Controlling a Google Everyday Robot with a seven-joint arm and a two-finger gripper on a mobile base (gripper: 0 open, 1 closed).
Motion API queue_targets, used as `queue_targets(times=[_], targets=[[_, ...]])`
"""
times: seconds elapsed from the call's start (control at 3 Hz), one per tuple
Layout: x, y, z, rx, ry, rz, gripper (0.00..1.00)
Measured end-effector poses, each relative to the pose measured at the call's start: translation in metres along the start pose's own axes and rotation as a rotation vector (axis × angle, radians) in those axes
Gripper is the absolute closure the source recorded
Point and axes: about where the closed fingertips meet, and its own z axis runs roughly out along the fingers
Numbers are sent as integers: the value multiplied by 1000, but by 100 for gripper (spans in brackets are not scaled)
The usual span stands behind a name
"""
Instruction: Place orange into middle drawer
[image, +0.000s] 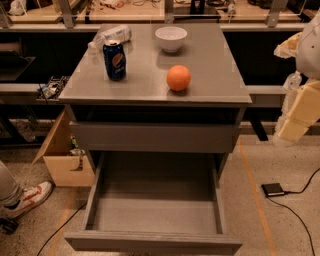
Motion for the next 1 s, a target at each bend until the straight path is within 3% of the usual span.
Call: queue_targets(times=[0.33, 0.67, 1.0], targets=[[0, 0, 0, 0, 0, 0, 0], [-7, -12, 10, 1, -60, 47, 0], [-28, -48, 36, -3, -170, 131, 0]])
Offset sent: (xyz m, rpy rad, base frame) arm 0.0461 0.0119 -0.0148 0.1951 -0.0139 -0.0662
